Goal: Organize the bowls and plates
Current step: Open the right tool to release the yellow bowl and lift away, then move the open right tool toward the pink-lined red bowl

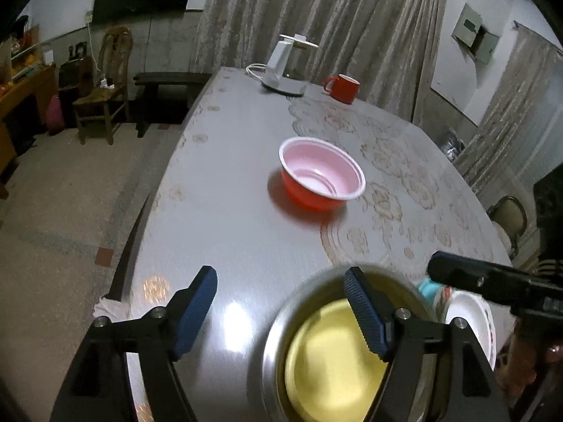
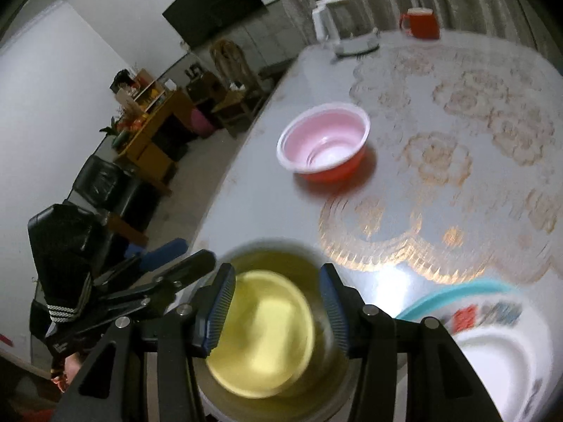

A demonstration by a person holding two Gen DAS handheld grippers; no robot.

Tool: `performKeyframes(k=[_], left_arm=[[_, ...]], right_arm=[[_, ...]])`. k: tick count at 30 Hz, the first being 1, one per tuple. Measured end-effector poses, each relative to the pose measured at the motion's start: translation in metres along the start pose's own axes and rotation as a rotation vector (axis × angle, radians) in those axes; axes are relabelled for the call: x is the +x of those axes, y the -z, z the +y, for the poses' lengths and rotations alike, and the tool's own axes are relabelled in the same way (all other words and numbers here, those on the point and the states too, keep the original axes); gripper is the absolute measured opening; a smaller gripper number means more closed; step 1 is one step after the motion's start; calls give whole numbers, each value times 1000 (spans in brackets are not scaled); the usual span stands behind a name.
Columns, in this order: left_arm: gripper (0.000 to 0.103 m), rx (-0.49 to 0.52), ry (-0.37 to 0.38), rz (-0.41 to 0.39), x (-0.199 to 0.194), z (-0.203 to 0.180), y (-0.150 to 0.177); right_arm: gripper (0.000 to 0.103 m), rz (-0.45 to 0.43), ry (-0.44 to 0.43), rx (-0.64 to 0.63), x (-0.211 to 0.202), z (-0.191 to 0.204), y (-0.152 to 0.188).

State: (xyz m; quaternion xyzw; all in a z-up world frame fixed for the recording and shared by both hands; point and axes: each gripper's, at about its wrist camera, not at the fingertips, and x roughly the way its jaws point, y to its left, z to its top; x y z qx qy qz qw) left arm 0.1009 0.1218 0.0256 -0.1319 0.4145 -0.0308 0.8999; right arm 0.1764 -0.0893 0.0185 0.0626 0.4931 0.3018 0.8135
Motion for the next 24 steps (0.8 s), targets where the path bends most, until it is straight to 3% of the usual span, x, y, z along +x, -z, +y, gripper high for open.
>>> performKeyframes(k=[3,7,24], left_arm=[[86,-11,-2,6,8,2,-17],[88,-34,2,28,23,5,-37],[88,-15,-60,102,89,2,-78]], right_arm=[[50,-37,60,4,-5,-8,-17],[50,-72,99,21,-2,-22,-42],[50,9,67,178,62,-70,-90]])
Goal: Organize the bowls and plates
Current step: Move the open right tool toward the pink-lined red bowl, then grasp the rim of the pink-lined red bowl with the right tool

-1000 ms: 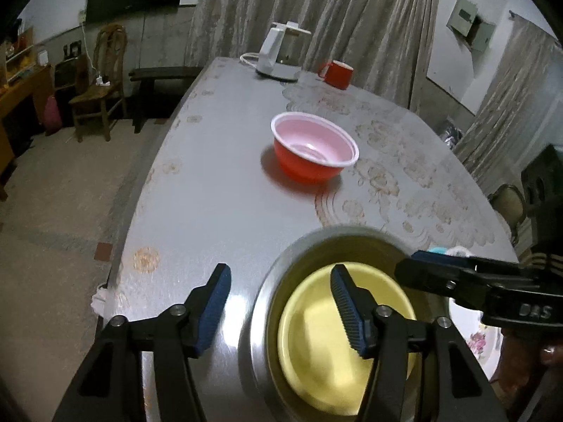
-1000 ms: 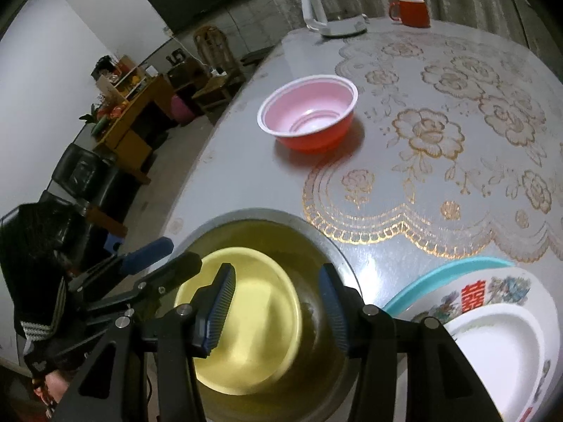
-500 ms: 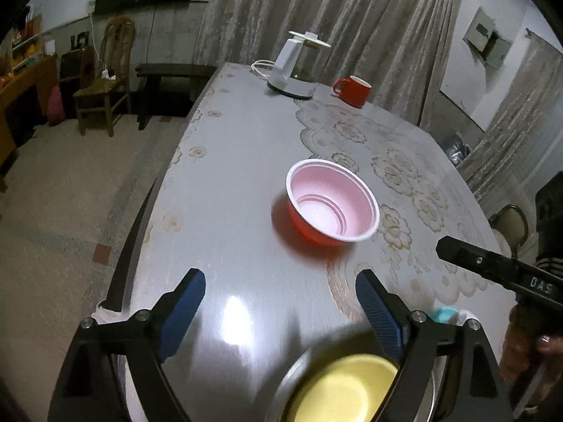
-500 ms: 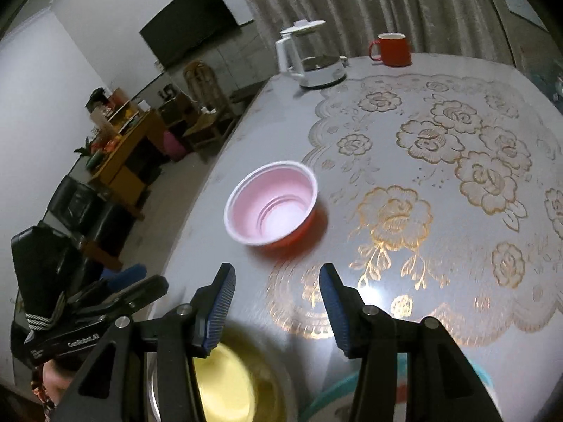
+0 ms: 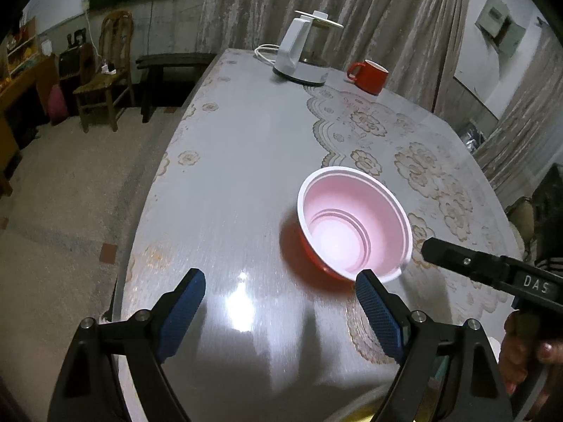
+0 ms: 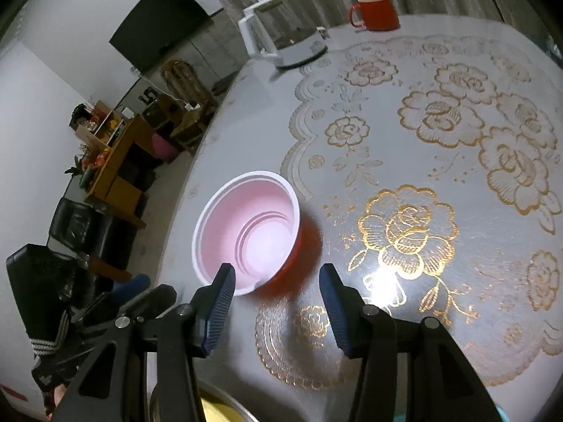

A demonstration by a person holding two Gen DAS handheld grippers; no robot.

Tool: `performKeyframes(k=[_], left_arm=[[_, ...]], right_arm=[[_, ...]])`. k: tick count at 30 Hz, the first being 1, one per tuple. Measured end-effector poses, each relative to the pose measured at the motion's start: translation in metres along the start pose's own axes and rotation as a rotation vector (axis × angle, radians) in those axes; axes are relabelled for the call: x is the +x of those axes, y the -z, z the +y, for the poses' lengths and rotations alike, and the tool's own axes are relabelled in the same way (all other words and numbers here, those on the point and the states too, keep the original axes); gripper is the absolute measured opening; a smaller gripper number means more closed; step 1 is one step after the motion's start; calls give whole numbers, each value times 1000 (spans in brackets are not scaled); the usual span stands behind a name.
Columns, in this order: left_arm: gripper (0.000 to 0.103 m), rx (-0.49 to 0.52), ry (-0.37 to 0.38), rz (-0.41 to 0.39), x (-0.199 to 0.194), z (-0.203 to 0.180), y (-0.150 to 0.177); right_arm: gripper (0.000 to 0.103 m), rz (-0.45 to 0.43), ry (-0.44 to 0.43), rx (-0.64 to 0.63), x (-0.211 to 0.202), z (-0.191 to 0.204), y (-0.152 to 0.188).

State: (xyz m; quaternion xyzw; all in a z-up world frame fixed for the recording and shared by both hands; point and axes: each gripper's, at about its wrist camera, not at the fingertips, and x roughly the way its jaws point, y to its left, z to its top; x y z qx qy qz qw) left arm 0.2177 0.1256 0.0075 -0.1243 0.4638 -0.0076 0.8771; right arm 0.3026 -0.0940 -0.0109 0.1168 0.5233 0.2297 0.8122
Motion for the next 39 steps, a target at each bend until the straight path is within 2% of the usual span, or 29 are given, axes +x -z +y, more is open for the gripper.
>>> performKeyframes(k=[8,22,28,33,35,39], left_arm=[[87,16,-4,0,14,-6,-8],[81,43,31,19,32,-15,-20],[76,46,38,42,41,-17,-21],[70,54,41,52,48,-19,-23],[66,60,43,56,50,-20,-22],[59,57,57,75,55,-20,-23]], right_arm=[[50,18,-3,17,19,-11,-9],[50,41,-2,-6,41,-7,-18],[49,52,-13,-6,49,-8,-19],[44,65,-23,-6,54,-8,-18],[39,71,-28,-6,56,-7,-18],[37,80,-37,1,61,-8,-17]])
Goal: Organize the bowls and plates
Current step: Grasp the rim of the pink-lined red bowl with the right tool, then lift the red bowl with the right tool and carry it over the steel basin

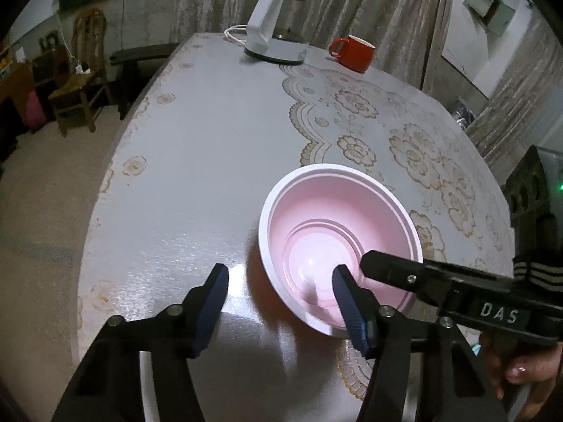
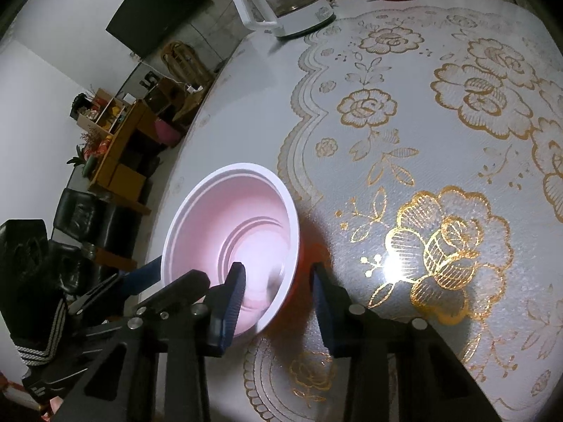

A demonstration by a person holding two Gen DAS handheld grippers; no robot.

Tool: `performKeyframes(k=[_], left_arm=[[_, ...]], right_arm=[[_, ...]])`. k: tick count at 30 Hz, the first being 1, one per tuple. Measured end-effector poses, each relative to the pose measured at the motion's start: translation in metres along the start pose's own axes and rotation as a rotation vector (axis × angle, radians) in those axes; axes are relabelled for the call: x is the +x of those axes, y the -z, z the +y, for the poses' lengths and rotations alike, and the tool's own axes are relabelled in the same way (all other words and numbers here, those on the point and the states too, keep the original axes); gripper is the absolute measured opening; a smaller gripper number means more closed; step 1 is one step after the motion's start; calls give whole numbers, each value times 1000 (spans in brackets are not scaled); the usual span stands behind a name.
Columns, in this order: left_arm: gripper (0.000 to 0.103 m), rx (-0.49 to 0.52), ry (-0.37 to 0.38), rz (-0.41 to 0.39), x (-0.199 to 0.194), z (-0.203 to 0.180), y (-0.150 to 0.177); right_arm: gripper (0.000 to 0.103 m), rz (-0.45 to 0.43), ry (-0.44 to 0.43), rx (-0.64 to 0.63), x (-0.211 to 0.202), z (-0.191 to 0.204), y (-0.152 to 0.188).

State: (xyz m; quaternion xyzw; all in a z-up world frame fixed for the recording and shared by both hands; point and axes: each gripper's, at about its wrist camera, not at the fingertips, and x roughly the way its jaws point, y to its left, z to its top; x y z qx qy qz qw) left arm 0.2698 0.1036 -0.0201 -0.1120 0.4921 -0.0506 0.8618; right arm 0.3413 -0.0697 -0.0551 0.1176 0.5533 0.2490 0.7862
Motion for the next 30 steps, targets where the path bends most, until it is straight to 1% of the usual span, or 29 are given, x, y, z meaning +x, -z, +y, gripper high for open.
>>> performKeyframes(k=[1,3,6,7,10,11,12,17,20,28,30], left_arm=[[59,-1,3,2,1,0,0],[51,2,8,12,2,0,-1],[44,0,10,40,8,0,-1],[43,-4,15,52,10,0,-1],[33,-19,55,72,15,2,0],[27,-19,71,75,15,2,1],[24,-18,83,76,15,1,2],[23,30,63,34,1,-8,6],[23,33,65,6,-10,-10,8],[24,72,76,-103,-61,-25,32],[24,79,81,-121,-71,-27,40]], right_arm=[[34,3,-3,2,1,0,0],[32,10,-10,4,3,-1,1],[26,17,-16,10,6,-3,2],[24,21,-16,12,7,-4,2],[14,30,-10,15,9,-5,5],[11,30,-6,15,9,-5,7],[11,28,-6,14,8,-5,8],[10,13,-18,2,0,-1,12],[10,-9,-27,-9,-11,5,15],[10,-56,-54,-29,-46,22,37],[10,-65,-77,-25,-54,20,43]])
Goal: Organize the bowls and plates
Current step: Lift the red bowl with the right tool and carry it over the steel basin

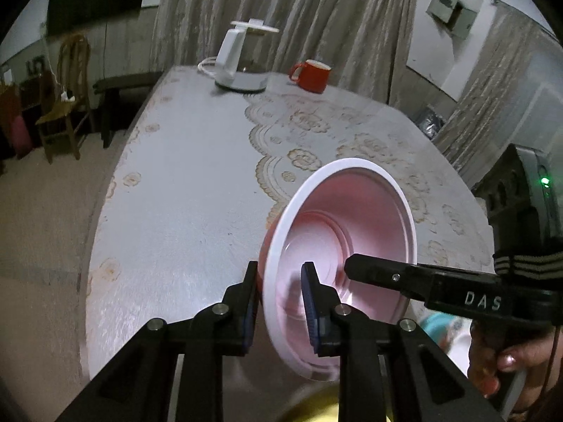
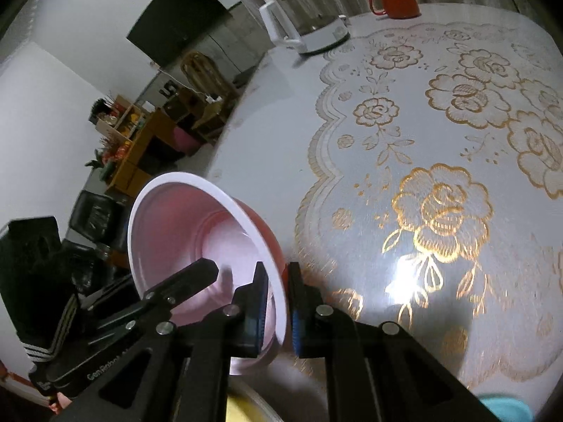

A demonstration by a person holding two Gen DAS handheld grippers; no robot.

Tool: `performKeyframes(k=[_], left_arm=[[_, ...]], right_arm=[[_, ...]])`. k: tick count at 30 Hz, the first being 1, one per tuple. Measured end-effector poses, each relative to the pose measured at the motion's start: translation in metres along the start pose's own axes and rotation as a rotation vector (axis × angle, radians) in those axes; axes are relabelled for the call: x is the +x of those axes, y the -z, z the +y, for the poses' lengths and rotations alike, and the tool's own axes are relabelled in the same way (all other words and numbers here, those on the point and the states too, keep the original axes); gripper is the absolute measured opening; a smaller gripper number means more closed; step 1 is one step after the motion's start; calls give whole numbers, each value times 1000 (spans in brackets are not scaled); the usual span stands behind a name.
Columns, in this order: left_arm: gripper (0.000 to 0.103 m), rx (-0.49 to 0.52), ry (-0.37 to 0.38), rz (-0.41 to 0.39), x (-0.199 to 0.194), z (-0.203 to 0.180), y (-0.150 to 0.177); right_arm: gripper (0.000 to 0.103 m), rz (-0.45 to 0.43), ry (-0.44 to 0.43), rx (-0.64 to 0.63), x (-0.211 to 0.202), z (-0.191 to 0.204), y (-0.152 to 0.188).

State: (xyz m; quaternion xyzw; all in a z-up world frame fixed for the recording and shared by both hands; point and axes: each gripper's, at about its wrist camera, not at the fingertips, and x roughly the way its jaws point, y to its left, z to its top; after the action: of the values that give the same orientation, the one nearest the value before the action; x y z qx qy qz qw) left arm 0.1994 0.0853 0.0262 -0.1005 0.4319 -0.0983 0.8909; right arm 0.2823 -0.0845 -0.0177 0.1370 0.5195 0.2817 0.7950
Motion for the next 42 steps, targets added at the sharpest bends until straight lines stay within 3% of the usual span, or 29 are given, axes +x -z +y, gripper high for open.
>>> performKeyframes(k=[15,21,27,42], left_arm=[[24,12,46,-122,-77,-22,49],[24,-3,61,-125,-91,-20,69],[24,21,24,-140,-102,-25,85],[25,40,2,-112,-104,-30,122]], right_arm=[[10,-77,-98,6,-61,23,57],[12,-65,-137,22,-66,28,80],[12,-47,-159,30,-65,31,98],[13,-11,-149,51,-58,28,136]])
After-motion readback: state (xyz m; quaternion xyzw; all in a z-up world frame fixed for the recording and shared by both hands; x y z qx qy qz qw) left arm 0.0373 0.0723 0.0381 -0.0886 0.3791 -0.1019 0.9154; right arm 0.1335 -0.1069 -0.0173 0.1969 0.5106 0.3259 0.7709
